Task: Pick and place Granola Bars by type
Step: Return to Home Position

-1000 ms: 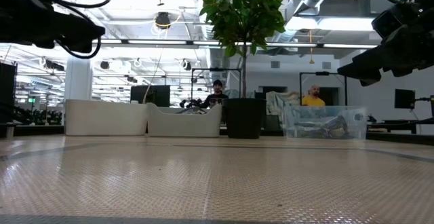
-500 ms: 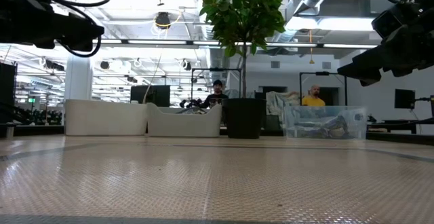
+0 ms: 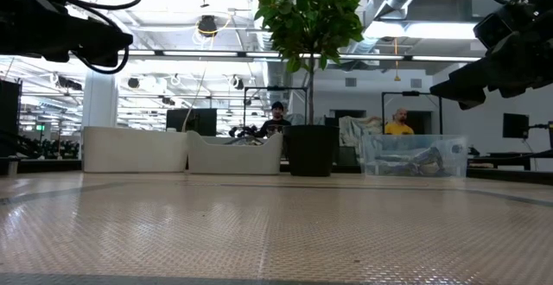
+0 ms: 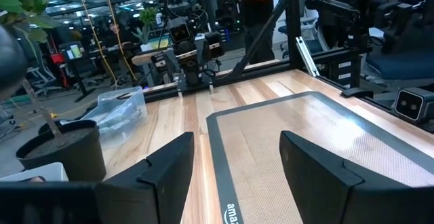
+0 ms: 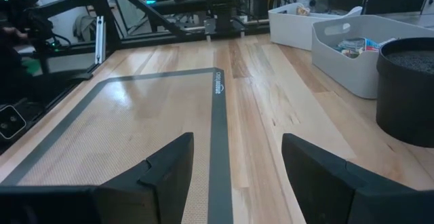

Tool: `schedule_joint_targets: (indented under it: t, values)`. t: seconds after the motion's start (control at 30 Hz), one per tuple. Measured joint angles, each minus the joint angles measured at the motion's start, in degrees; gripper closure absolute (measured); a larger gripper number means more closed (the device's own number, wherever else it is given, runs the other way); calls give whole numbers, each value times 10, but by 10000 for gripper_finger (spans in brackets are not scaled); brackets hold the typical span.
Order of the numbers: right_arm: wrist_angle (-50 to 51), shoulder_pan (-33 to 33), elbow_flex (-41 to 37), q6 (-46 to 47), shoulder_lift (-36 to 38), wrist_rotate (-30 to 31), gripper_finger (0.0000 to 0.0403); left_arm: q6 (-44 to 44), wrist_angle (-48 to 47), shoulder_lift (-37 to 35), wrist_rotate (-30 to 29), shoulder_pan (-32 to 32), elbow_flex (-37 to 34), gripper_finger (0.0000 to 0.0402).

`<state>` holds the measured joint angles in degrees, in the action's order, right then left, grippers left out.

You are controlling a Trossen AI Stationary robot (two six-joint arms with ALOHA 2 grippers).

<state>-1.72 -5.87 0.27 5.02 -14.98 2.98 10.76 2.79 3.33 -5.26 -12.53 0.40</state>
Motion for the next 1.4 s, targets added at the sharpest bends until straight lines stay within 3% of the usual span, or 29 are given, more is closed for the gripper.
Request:
schedule_joint_targets:
  t: [1.4]
  values:
    - [0,0,0,0,0,0,184,-10,0,0,0,0,0,189]
